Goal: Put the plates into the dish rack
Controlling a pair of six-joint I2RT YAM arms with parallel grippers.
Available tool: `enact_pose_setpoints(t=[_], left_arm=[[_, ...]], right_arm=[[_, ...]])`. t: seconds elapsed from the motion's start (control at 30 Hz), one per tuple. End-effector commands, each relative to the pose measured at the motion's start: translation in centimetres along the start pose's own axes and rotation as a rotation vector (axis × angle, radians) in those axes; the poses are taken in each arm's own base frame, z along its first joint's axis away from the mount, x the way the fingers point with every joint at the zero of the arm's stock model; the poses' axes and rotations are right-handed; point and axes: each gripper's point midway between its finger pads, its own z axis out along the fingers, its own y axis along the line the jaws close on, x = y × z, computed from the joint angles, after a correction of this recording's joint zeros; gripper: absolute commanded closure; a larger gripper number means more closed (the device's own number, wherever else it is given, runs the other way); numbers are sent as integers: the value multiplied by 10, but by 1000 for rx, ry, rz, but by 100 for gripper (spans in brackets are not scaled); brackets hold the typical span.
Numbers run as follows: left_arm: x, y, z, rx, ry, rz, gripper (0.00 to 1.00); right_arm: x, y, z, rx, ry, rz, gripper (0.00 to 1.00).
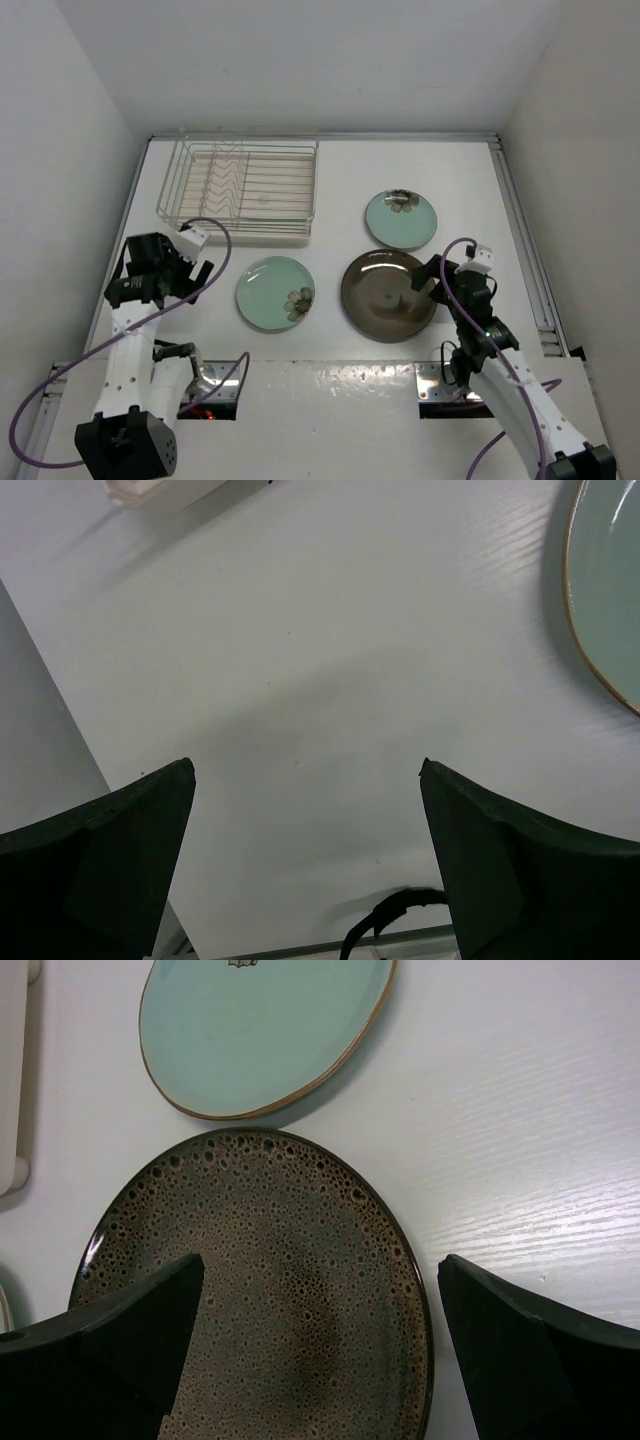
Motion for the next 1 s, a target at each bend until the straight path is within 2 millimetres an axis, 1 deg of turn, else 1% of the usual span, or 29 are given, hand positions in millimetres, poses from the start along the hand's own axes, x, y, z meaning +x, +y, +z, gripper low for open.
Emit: enact_pose_setpoints(t=[0.0,0.03,0.07,0.1,0.13,0.17,0.2,0.23,0.27,0.3,0.33,0.37,0.4,0.43,0.47,0.5,0.57,0.6,0.67,0.7,0.73,0.77,0.8,0.83,0.87,0.97], left_arm=[[-12,-2,0,10,-32,-7,0],[-22,1,-3,7,-49,4,0],[-23,1,-1,35,-31,36,0],[-26,-2,-2,67,-21,32,0],[-28,-5,-1,123,-19,134,0],[-46,-13,-8,202,-51,166,0],[-55,-19,-9,255,-52,175,0],[-75,-31,-4,354,-49,191,0],[-77,-42,-2,405,-15,193,0],[-83,-64,1,473,12,201,7],[-77,-72,15,490,79,215,10],[-76,-80,21,498,99,233,12],[-83,-96,30,498,77,277,13],[-79,-97,39,464,96,300,13],[-65,-105,50,462,135,313,13],[-69,-104,60,425,113,320,13],[-63,-99,71,389,137,291,12],[-60,-91,79,368,139,262,12],[-58,-91,84,382,130,228,12],[-58,-94,89,387,117,227,11],[-61,-93,90,382,106,227,11],[-59,-101,92,423,96,236,9],[-60,-105,91,444,86,232,9],[-58,-111,95,478,86,238,9],[-59,-121,95,536,69,238,9],[-47,-136,105,609,111,220,9]], right_arm=[[-15,6,0,-11,-43,26,0],[-15,7,0,-14,-41,26,0],[-15,14,-1,-49,-33,19,0],[-15,16,0,-58,-30,18,0],[-16,18,0,-62,-27,16,0],[-17,20,0,-70,-24,18,0],[-19,22,1,-74,-23,21,0],[-19,26,2,-86,-13,20,0],[-20,29,2,-90,-9,17,0],[-27,35,2,-111,-16,21,0],[-26,36,3,-113,-5,21,0],[-27,37,4,-111,-1,19,0],[-30,44,3,-135,3,21,0],[-31,45,3,-137,3,26,0],[-32,47,3,-136,12,30,0],[-32,49,2,-145,21,35,0],[-34,51,-1,-148,26,45,0],[-33,51,-2,-146,32,54,0],[-33,51,-5,-155,23,62,0],[-36,53,-7,-169,7,66,0],[-31,50,-6,-163,15,69,0],[-35,52,-9,-176,-5,73,0],[-34,51,-9,-172,-7,77,0],[-33,49,-9,-168,-5,84,0],[-30,48,-10,-170,-4,86,0],[-29,47,-13,-161,5,93,0]])
